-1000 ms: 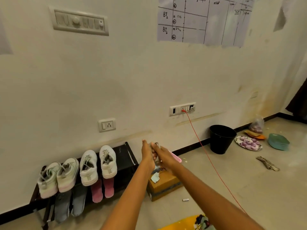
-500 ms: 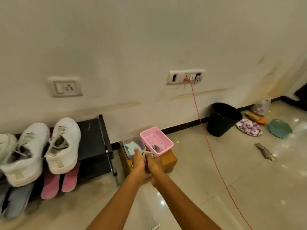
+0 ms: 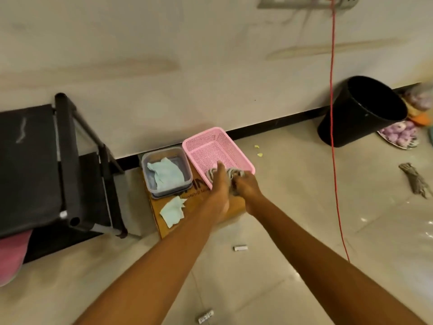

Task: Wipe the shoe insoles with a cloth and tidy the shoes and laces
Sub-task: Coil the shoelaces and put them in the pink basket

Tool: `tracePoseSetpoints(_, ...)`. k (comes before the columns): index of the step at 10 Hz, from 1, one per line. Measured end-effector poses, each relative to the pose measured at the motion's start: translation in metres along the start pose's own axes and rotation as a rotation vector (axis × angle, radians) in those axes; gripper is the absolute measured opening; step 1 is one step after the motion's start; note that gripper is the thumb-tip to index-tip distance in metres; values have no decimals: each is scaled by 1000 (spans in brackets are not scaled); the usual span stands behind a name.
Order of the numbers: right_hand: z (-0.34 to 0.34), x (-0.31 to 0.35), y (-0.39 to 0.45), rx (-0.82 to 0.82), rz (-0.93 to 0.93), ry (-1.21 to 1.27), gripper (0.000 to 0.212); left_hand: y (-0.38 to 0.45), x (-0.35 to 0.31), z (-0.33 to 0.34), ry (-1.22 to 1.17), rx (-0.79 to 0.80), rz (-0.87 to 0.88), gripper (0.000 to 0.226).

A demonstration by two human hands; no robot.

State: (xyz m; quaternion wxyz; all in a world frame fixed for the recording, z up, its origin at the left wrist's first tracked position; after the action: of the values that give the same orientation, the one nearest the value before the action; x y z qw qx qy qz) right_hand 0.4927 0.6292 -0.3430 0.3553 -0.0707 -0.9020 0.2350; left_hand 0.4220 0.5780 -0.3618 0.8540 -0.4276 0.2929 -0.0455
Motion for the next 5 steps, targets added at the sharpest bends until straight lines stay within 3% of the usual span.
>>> tracePoseSetpoints(1, -21, 21, 39, -15, -36, -144, 26, 19, -22, 26, -87, -5, 60, 58)
tracePoseSetpoints(2, -13, 35, 78, 56, -105, -424, 32, 24, -25, 36, -97, 12, -11, 60)
tracePoseSetpoints(3, 12, 41, 102, 111, -214, -719, 30, 42, -25, 26, -43, -79, 13, 63)
tracePoseSetpoints(4, 30, 41, 108, 130, -315, -870, 22, 45, -23, 20, -63, -120, 14, 61)
tracePoseSetpoints(5, 33, 34, 107, 109, -303, -875, 19, 47, -21, 28, -10, -89, -14, 59)
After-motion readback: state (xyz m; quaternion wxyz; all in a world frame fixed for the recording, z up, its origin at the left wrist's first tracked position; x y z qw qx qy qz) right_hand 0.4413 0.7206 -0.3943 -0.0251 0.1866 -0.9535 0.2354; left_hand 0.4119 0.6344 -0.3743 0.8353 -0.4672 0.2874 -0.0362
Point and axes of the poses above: each hand's wrist, its own y-axis towards the middle knuckle, its own z-axis out of the palm, x = y × z, the point moved 10 cm from there along y, towards the middle knuckle, and after that the axes turned 15 degrees about -y, right-handed, at the moved point
